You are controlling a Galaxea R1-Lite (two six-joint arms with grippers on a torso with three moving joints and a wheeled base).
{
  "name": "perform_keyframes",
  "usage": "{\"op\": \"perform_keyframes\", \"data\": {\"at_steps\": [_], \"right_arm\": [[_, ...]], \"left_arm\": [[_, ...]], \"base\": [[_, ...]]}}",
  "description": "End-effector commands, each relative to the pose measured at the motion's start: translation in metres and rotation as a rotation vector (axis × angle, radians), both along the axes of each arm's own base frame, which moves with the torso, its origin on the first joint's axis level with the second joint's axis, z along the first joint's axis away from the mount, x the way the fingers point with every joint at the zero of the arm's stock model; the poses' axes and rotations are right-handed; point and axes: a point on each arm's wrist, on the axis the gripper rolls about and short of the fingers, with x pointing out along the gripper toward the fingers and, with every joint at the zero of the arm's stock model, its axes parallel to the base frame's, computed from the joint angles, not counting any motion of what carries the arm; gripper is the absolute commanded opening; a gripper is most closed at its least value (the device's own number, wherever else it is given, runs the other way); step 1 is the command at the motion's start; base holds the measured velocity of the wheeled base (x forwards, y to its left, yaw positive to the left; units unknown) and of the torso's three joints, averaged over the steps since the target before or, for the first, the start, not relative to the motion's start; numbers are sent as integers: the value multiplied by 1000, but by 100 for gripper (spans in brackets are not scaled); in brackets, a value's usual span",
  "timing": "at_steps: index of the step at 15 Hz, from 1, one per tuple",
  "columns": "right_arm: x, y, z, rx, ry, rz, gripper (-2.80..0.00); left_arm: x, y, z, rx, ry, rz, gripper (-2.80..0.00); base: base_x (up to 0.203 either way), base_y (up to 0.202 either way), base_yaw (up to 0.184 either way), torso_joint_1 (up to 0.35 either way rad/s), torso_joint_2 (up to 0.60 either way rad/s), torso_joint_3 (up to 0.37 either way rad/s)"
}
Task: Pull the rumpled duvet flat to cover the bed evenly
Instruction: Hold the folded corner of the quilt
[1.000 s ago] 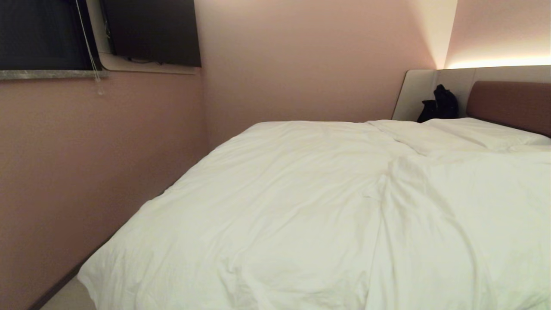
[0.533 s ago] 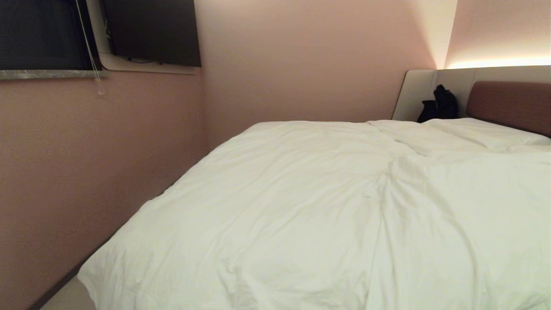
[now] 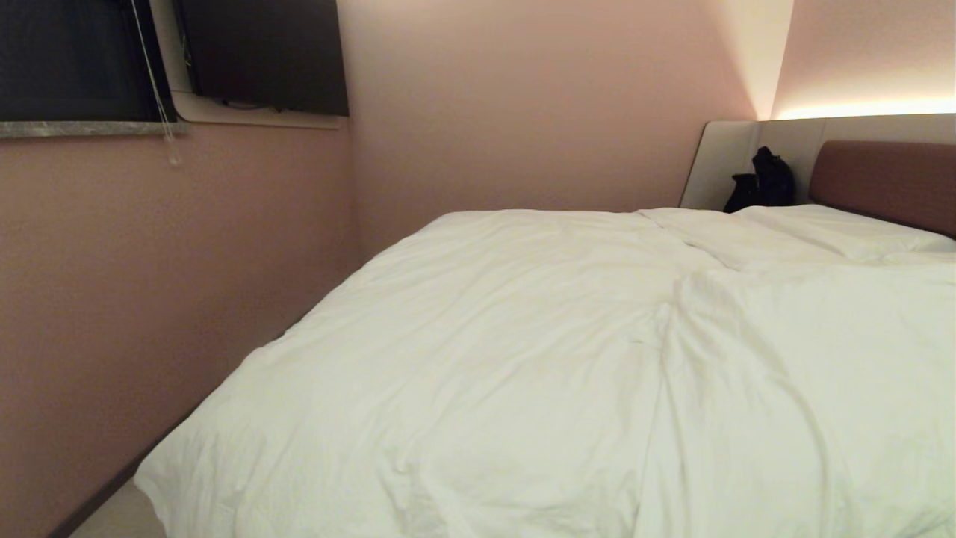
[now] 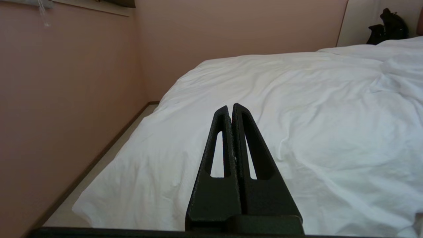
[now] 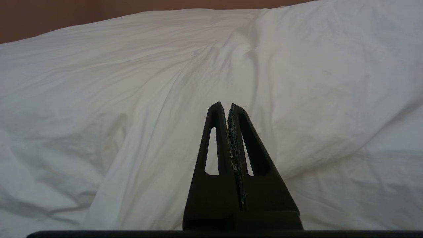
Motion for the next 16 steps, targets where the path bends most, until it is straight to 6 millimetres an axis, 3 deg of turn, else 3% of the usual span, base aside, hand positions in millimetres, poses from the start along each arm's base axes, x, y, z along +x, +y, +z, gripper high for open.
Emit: {"op": "perform_keyframes", "data": {"at_steps": [1, 5, 9, 11, 16], "right_arm": [[0, 0, 0, 0, 0, -2, -280], [0, 0, 0, 0, -2, 0, -280], [0, 0, 0, -2, -1, 2, -280], [0, 0, 0, -2, 0, 2, -280], [0, 0, 0, -2, -2, 2, -280]], "left_arm": [[6, 0, -11, 4, 21, 0, -280], [17, 0, -36, 31, 53, 29, -280], [17, 1, -37, 22, 65, 66, -280], [18, 2, -50, 30, 197, 113, -280], [18, 3, -49, 30, 179, 118, -280]], "base": [[0, 0, 0, 0, 0, 0], [0, 0, 0, 0, 0, 0], [0, 0, 0, 0, 0, 0], [0, 0, 0, 0, 0, 0], [0, 0, 0, 0, 0, 0]]}}
